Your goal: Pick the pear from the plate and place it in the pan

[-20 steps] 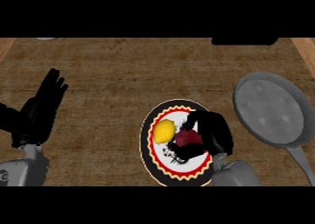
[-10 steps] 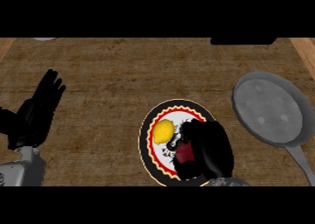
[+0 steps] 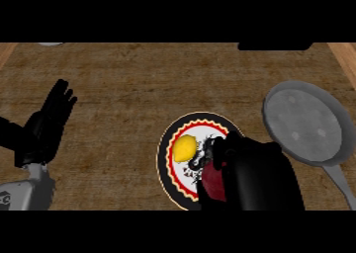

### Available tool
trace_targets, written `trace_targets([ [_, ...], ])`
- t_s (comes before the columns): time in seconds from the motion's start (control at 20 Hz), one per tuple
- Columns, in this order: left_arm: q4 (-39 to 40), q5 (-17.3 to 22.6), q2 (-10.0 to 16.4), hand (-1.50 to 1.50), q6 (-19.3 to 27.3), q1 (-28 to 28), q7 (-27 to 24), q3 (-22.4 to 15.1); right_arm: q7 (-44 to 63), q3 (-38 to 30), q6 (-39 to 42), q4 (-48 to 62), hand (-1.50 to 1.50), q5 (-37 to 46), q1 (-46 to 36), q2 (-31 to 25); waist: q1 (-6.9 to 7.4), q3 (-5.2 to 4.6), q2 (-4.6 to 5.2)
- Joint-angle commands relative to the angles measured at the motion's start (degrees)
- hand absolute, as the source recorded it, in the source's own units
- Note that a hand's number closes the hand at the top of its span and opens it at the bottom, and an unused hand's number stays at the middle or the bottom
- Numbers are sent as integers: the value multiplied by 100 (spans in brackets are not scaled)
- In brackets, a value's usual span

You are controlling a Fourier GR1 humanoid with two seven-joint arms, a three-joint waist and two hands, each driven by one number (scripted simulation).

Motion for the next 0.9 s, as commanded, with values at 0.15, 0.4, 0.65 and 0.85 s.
trace_targets([
  [0.15, -76, 79, 36, 0, -45, -68, 124, 71, -247, -1158, 382, -577, 150, -350, -236, -170, 25, 7, 22],
  [0.4, 71, -141, -246, 0, 155, -84, -26, -163, -741, -2749, 112, -335, 150, -831, -691, -496, 30, 9, 38],
  [0.65, -262, -33, 7, 0, -54, 164, 52, -15, -1624, -3748, -906, 311, 150, -1325, -223, -921, 54, 11, 33],
  [0.85, -69, -149, -87, 0, 101, -70, 49, -65, -2460, -5073, -943, 660, 150, -2216, -174, -1569, 9, 13, 31],
])
